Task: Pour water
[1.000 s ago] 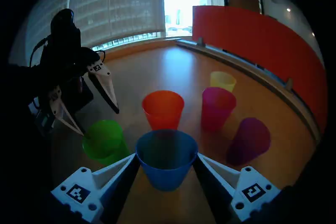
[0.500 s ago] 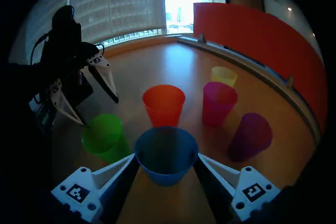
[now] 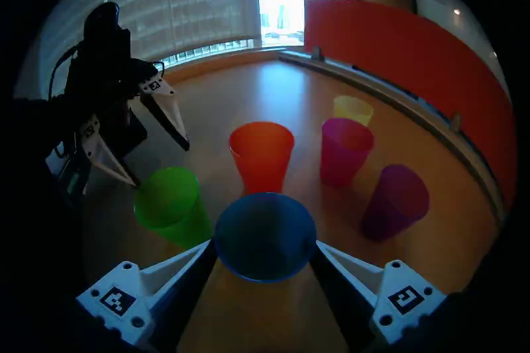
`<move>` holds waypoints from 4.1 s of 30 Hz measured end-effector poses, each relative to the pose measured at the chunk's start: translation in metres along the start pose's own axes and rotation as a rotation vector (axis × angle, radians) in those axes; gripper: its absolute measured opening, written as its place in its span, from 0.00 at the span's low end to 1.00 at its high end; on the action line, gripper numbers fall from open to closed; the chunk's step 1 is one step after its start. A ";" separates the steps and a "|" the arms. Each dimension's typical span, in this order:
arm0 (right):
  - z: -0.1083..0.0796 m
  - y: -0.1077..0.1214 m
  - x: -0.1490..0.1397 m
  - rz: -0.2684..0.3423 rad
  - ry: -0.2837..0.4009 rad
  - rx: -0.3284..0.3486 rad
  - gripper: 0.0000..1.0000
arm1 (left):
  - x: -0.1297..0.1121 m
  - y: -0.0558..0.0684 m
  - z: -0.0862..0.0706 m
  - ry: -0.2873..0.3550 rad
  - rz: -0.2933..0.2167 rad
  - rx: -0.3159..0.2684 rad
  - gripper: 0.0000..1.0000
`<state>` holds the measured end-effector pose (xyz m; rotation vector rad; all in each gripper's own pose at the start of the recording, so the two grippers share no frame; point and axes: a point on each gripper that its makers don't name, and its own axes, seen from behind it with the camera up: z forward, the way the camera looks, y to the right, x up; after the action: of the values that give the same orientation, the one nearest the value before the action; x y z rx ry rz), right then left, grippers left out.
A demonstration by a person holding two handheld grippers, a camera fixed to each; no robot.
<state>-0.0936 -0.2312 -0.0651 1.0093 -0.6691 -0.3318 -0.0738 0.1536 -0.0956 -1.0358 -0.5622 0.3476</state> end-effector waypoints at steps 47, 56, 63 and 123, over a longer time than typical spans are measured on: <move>-0.233 0.086 0.013 0.234 0.636 -0.779 0.99 | 0.089 -0.123 -0.156 0.469 -0.190 0.721 0.99; -0.274 0.109 0.013 0.240 0.688 -0.981 0.99 | 0.093 -0.133 -0.171 0.565 -0.205 0.865 0.99; -0.287 0.119 0.014 0.242 0.714 -1.058 0.99 | 0.079 -0.135 -0.171 0.612 -0.240 0.946 0.99; -0.288 0.135 -0.001 0.340 0.689 -1.119 0.99 | 0.002 -0.159 -0.122 0.562 -0.356 1.061 0.99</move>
<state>0.0882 0.0297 -0.0526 -0.1020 0.0411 -0.0101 0.0011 -0.0078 -0.0025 0.0264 0.0024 -0.0020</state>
